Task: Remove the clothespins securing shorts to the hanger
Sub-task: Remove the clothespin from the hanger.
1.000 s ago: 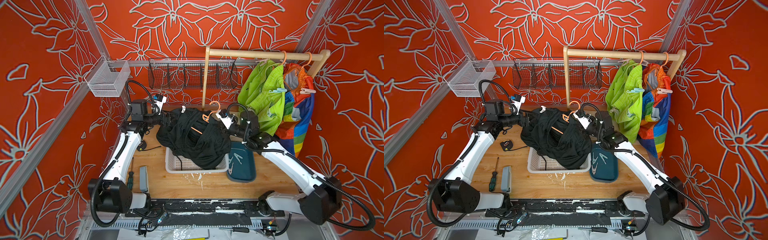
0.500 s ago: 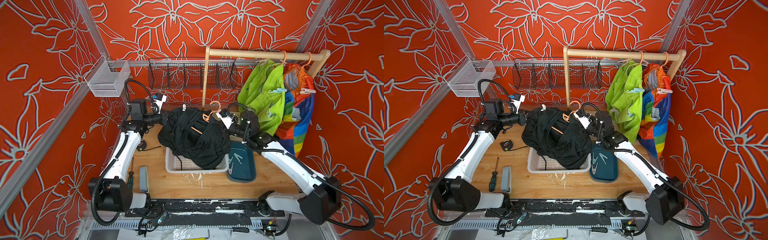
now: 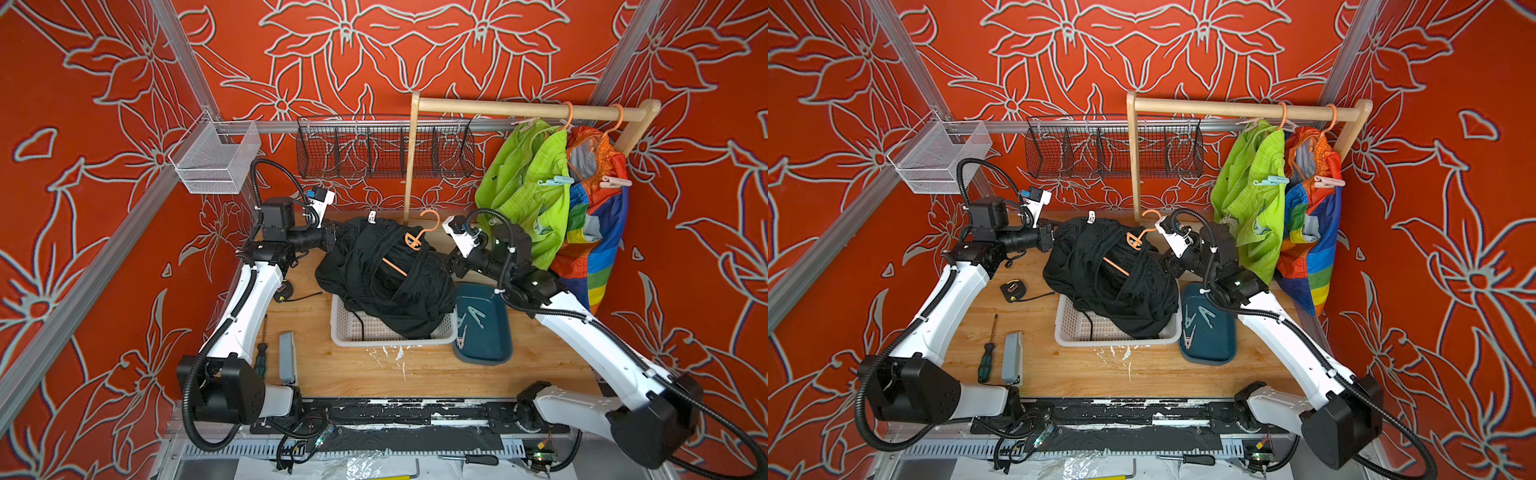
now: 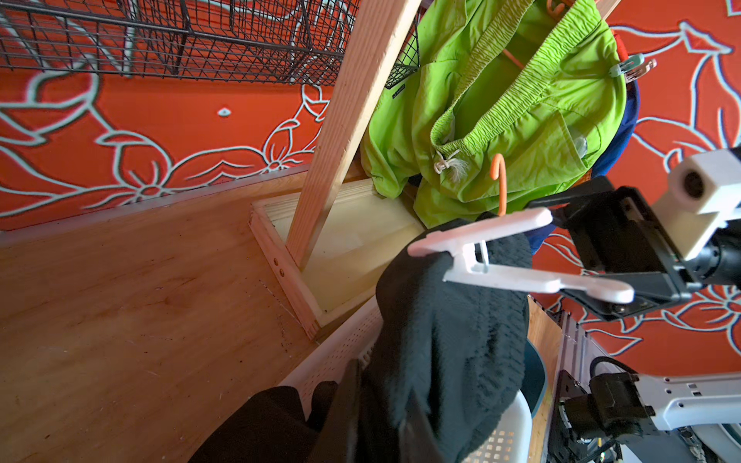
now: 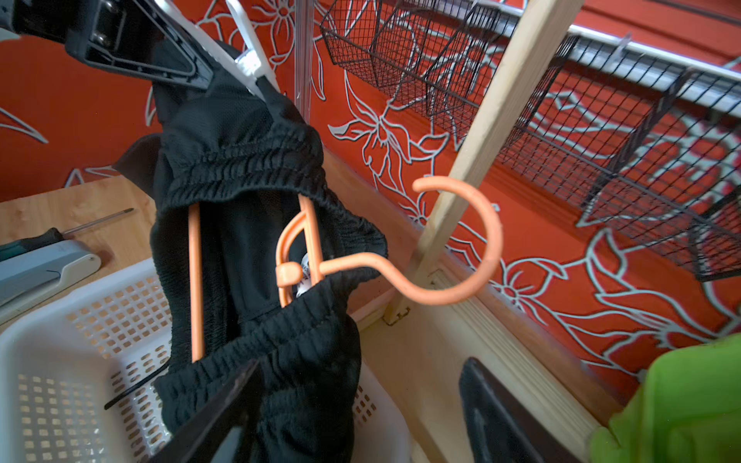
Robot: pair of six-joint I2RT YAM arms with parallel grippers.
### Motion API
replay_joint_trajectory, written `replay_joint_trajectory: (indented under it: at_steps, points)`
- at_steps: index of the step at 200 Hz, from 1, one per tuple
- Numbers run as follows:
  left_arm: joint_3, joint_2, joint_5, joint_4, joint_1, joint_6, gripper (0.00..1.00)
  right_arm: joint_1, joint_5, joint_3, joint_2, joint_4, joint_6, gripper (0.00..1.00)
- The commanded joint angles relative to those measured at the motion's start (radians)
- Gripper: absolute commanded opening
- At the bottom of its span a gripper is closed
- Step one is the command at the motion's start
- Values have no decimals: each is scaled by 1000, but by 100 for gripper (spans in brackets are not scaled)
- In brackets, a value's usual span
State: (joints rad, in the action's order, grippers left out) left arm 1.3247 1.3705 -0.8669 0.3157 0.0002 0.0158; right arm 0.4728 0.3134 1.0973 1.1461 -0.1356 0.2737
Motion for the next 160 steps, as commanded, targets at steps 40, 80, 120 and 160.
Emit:
replay_joint_trajectory:
  at_steps: [40, 80, 120, 160]
  points:
    - [21, -21, -41, 13, -70, -16, 0, 82, 126, 216, 83, -79, 53, 81]
    - [22, -11, -38, 14, -94, -16, 0, 131, 154, 344, 209, -99, 80, 82]
    - [25, -6, -33, 19, -108, -19, 0, 167, 157, 433, 302, -115, 104, 81]
    - [25, -8, -31, 17, -109, -16, 0, 175, 168, 490, 355, -127, 105, 76]
